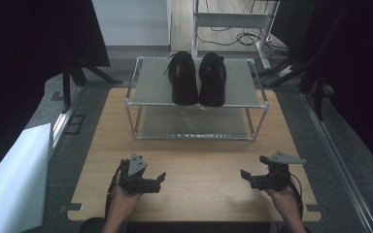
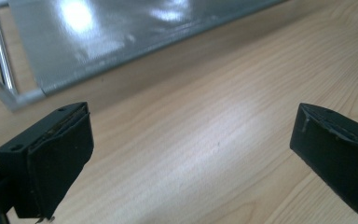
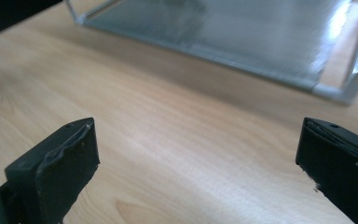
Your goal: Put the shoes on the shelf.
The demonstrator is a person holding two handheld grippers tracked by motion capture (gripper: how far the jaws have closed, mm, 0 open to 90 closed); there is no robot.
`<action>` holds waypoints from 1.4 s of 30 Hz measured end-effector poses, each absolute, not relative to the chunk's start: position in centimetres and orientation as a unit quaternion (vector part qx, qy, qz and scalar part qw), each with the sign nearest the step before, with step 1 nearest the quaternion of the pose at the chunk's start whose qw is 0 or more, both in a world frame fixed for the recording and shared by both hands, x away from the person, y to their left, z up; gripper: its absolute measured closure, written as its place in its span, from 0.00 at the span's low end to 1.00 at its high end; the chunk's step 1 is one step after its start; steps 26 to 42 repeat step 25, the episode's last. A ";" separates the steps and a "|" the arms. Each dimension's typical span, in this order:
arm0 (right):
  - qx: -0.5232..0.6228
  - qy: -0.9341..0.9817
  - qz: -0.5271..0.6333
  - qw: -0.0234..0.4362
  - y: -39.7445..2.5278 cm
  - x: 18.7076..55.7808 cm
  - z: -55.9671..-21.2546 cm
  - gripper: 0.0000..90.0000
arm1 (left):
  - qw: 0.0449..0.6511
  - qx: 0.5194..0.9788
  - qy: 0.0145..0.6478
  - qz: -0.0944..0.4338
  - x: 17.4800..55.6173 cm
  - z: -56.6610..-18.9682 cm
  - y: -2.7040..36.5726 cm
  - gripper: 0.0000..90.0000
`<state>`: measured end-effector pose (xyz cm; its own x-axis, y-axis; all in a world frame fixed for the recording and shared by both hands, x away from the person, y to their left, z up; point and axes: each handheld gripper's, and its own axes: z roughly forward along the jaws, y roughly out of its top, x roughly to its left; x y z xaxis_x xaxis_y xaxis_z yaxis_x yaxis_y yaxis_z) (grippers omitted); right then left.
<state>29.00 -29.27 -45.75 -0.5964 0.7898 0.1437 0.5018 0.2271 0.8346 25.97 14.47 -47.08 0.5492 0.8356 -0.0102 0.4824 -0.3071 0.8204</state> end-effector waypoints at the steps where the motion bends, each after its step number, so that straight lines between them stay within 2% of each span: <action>1: 0.415 0.774 0.452 0.156 -29.0 28.9 -46.4 0.00 | 0.408 0.780 0.424 0.214 25.9 -47.4 14.4 0.00; 9: 0.396 0.805 0.412 0.156 -27.6 28.6 -49.2 0.00 | 0.371 0.799 0.430 0.196 26.0 -50.1 13.6 0.00; 22: 0.388 0.837 0.366 0.122 -26.6 28.8 -51.4 0.00 | 0.309 0.835 0.418 0.182 26.5 -51.9 11.9 0.00; 42: 0.383 0.845 0.352 0.127 -26.4 28.8 -51.7 0.00 | 0.311 0.834 0.420 0.178 26.6 -51.9 11.8 0.00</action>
